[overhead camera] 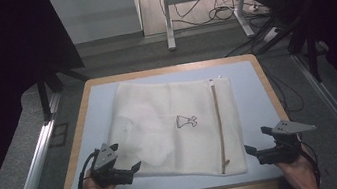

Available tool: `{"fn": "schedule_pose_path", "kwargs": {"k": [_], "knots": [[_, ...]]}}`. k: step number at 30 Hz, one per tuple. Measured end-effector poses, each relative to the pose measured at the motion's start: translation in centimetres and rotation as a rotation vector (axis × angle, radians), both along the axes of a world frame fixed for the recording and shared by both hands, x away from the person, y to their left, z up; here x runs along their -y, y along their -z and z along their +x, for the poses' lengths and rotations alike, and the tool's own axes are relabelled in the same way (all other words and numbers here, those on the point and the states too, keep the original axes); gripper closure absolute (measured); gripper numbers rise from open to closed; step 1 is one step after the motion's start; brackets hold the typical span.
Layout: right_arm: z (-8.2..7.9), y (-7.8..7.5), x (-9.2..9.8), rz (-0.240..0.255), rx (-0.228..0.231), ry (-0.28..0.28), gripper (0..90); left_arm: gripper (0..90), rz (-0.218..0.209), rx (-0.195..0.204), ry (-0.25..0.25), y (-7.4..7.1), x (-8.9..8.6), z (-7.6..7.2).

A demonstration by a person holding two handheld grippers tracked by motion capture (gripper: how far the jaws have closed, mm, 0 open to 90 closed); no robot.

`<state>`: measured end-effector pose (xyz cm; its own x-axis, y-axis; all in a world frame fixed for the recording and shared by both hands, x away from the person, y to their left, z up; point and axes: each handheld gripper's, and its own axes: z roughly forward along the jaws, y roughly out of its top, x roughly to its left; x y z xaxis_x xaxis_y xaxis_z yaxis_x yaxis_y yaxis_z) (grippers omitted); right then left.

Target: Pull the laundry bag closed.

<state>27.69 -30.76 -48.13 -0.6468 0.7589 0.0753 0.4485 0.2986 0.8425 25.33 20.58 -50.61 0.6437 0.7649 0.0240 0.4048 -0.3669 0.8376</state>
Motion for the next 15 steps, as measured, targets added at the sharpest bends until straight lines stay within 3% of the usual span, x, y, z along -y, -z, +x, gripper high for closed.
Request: {"fn": "schedule_pose_path", "kwargs": {"k": [6, 9, 15], "knots": [[0.08, 0.24, 0.47, 0.012, -0.017, -0.015, 5.3, 0.0, 0.013, 0.019, 0.023, 0.15, 0.71, -0.18], [-0.03, 0.22, 0.56, 0.006, -0.012, -0.023, 4.7, 0.0, -0.001, 0.027, 0.022, 0.14, 0.44, -0.12], [0.15, 0.39, 0.57, 0.009, -0.021, -0.031, 4.4, 0.5, -0.027, -0.007, 0.008, 0.40, -0.07, 0.35]]}}
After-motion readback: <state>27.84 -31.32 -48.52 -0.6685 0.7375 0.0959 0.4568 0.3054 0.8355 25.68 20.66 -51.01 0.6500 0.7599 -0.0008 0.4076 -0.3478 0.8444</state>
